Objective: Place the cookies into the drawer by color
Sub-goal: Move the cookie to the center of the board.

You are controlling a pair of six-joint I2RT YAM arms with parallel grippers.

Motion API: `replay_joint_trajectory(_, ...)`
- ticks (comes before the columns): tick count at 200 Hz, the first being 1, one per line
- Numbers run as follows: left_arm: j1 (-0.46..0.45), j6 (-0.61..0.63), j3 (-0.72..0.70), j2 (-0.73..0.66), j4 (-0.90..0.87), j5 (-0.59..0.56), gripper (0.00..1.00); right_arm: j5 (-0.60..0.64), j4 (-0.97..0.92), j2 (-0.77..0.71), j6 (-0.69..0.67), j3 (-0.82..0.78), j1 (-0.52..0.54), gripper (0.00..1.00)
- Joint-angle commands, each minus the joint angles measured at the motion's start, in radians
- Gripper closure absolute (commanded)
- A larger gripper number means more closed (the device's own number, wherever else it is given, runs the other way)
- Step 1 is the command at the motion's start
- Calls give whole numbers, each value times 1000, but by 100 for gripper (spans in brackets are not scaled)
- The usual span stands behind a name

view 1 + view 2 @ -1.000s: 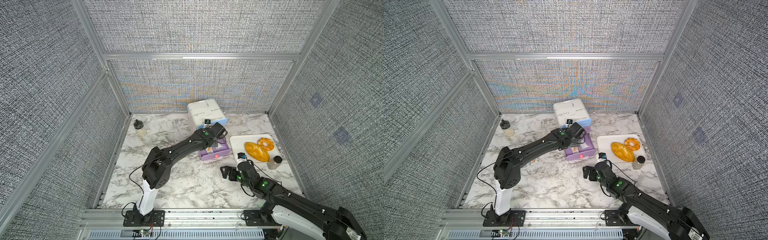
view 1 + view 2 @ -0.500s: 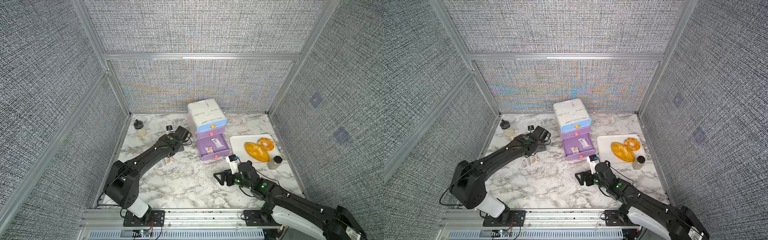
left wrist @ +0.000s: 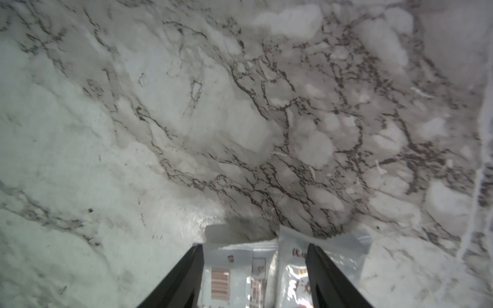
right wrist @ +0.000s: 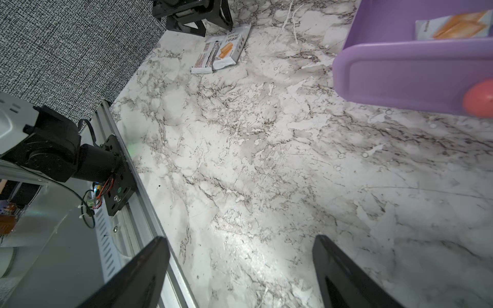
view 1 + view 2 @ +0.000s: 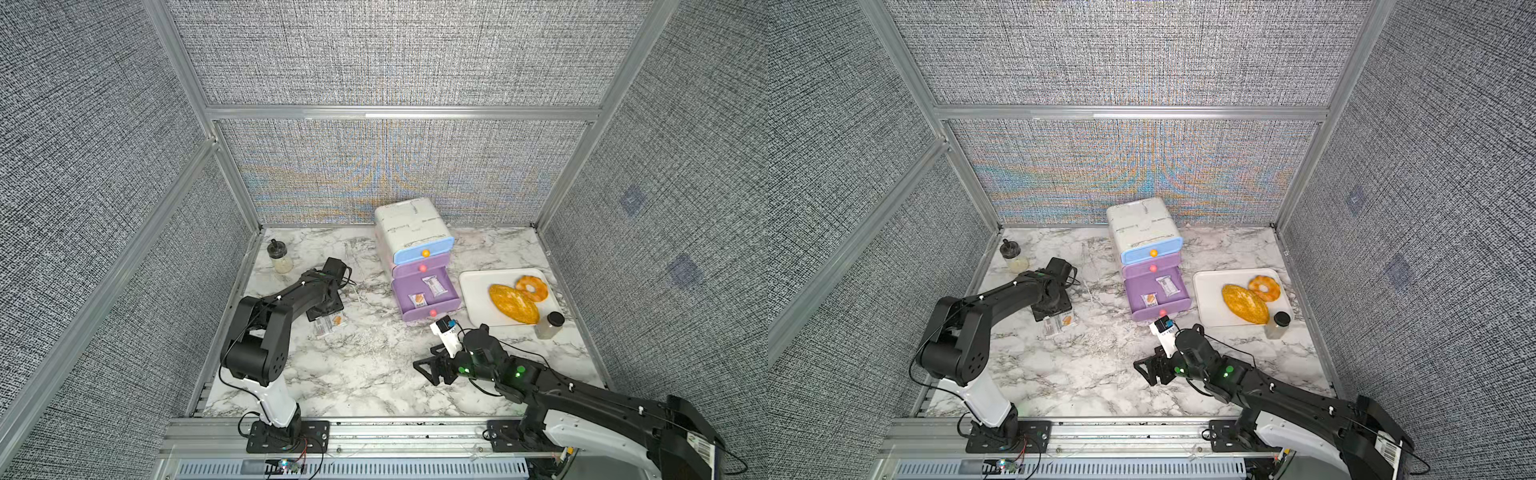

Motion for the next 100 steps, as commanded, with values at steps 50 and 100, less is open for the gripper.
replay_joint_trajectory(50,-10,9,-113,-30,99,160,37,88,-3,100,-11,58,29,12)
replay_joint_trajectory(100,-122,-86,-282,-177,157,190,37,122,3,192,-17,122,41,13)
